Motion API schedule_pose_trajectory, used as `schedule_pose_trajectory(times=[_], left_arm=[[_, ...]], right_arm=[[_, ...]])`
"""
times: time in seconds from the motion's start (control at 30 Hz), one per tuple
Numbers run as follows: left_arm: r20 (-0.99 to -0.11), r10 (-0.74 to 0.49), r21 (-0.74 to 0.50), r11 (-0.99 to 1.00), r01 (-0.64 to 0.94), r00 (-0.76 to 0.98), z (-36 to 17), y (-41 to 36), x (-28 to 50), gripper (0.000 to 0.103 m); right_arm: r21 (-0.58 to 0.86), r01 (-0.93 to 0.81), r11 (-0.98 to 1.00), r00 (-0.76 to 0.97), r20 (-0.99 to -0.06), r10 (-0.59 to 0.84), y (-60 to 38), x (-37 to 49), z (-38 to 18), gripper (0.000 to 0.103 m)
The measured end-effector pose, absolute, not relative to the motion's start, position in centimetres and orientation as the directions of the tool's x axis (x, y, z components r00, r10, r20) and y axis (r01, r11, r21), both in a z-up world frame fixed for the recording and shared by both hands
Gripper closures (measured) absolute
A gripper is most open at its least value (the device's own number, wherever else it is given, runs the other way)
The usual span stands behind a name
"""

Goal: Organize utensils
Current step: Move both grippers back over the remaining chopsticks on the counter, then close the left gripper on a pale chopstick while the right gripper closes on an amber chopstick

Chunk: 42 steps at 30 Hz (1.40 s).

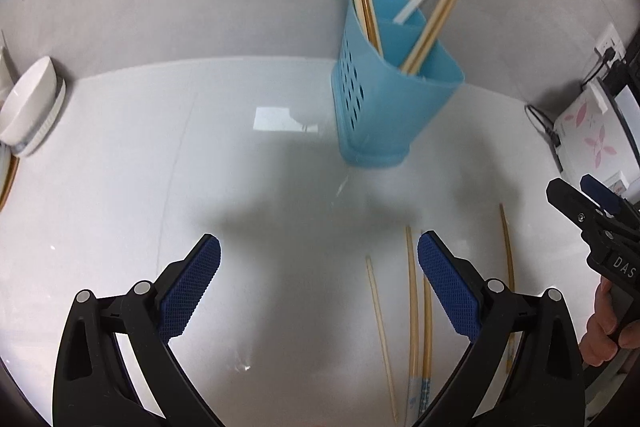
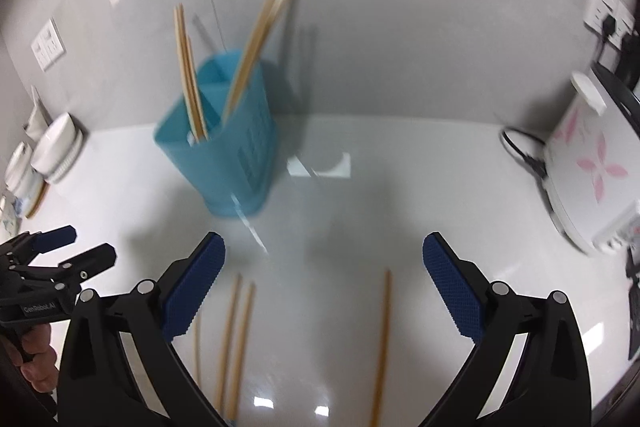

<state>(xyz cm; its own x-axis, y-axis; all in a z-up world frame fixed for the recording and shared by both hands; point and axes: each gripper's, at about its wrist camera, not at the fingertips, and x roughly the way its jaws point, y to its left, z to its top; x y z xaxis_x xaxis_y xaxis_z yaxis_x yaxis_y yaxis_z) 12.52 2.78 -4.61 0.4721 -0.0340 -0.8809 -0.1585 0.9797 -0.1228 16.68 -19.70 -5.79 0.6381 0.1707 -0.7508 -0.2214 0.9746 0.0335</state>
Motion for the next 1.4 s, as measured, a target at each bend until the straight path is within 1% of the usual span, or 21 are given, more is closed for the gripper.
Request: schedule_pose_trajectory(times=[0.37, 0.43, 0.7, 0.9, 0.97, 1.1, 1.2, 1.27, 1.3, 1.33, 1.37, 1.4], left_arm=[[-0.945, -0.039, -0.093, 0.984, -0.154, 0.324, -10.2, 0.0, 9.7, 0.006], [-0.954, -0.043, -0.095, 0.983, -0.160, 0.298, -11.2, -0.7, 9.5, 0.006], [-0.977, -0.027, -0.068, 0.979, -0.191, 0.212, -13.7, -2.1, 8.9, 0.008], [-0.982, -0.008, -0.044, 0.982, -0.185, 0.190, -14.3, -3.2, 9.0, 0.009], [-0.986, -0.003, -0.034, 0.984, -0.177, 0.168, -14.3, -2.9, 9.5, 0.009], [-0.990, 0.011, -0.013, 0.986, -0.167, 0.138, -14.7, -3.2, 9.7, 0.015], [-0.993, 0.012, -0.008, 0.986, -0.167, 0.120, -14.9, -3.3, 10.0, 0.021], [-0.994, 0.012, -0.007, 0.985, -0.170, 0.110, -14.9, -3.3, 10.1, 0.029], [-0.994, 0.015, -0.003, 0.986, -0.168, 0.106, -14.9, -3.4, 10.2, 0.031], [-0.994, 0.019, 0.001, 0.986, -0.166, 0.108, -14.8, -3.6, 10.3, 0.035], [-0.994, 0.021, 0.003, 0.986, -0.165, 0.108, -14.7, -3.7, 10.4, 0.041], [-0.994, 0.021, 0.004, 0.987, -0.162, 0.104, -14.6, -3.8, 10.5, 0.045]], right_arm=[[-0.023, -0.142, 0.990, 0.501, -0.864, 0.052, -23.0, 13.7, -11.1, 0.008], [-0.034, -0.132, 0.991, 0.469, -0.882, 0.032, -23.5, 13.3, -12.1, 0.011], [-0.070, -0.111, 0.991, 0.365, -0.931, -0.025, -24.1, 12.1, -14.3, 0.013], [-0.072, -0.107, 0.992, 0.301, -0.953, -0.037, -24.2, 11.6, -15.4, 0.024], [-0.079, -0.111, 0.991, 0.282, -0.958, -0.045, -23.9, 11.5, -15.7, 0.026], [-0.070, -0.116, 0.991, 0.254, -0.966, -0.039, -23.7, 11.6, -16.2, 0.037], [-0.056, -0.111, 0.992, 0.230, -0.973, -0.030, -23.7, 11.8, -16.6, 0.048], [-0.047, -0.110, 0.993, 0.210, -0.977, -0.023, -23.7, 12.0, -16.9, 0.054], [-0.041, -0.108, 0.993, 0.200, -0.980, -0.018, -23.8, 12.1, -17.0, 0.059], [-0.037, -0.108, 0.993, 0.194, -0.981, -0.015, -23.9, 12.3, -17.2, 0.064], [-0.034, -0.109, 0.993, 0.185, -0.983, -0.013, -23.9, 12.4, -17.4, 0.066], [-0.031, -0.108, 0.994, 0.180, -0.984, -0.011, -23.9, 12.6, -17.5, 0.070]])
